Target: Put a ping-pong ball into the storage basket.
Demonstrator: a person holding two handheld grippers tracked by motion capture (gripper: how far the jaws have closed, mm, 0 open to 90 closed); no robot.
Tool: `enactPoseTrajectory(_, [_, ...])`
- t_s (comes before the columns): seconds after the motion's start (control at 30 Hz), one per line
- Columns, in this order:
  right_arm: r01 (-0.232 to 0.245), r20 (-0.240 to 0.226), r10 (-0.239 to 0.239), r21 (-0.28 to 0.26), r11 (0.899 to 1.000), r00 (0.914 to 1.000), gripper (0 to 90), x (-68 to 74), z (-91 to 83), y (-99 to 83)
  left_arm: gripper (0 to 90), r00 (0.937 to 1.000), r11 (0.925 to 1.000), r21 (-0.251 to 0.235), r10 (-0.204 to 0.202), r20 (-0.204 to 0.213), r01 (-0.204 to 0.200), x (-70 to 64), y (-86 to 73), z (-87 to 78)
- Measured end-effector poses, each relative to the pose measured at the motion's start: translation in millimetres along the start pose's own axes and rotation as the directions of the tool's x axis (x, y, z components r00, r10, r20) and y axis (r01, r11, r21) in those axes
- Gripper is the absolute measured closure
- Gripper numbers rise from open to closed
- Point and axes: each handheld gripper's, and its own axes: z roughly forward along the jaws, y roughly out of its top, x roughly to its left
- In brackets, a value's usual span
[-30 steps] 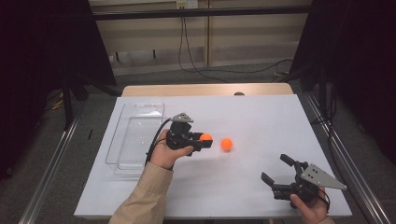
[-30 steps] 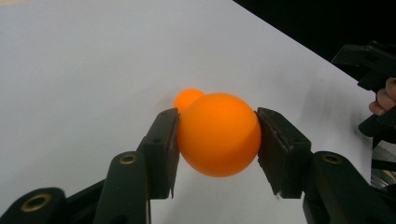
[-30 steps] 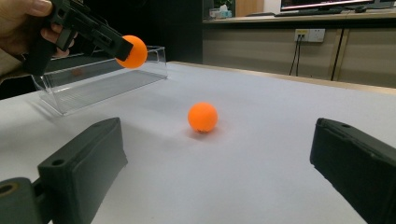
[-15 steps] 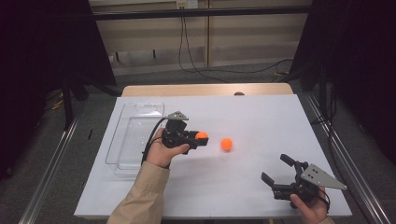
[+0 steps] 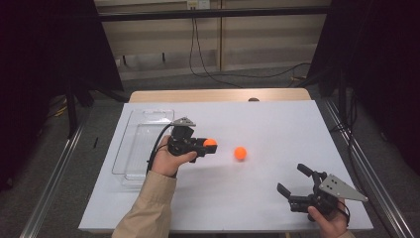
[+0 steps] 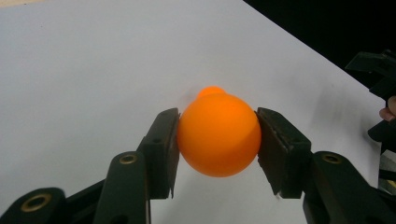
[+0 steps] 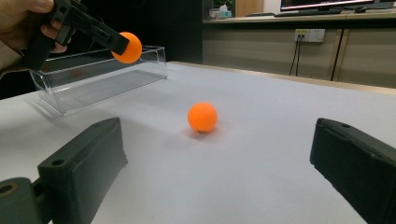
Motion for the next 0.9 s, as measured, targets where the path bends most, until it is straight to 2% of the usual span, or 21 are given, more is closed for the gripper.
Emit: enactPoseTrajectory(0.9, [0.001, -0.002, -0.001, 0.002, 1.000, 1.0000, 2.5, 0.1, -0.1, 0.0, 51.0, 0.9993, 0.9995, -0.011, -0.031, -0.022, 0.031, 8.8, -0.2, -12.5])
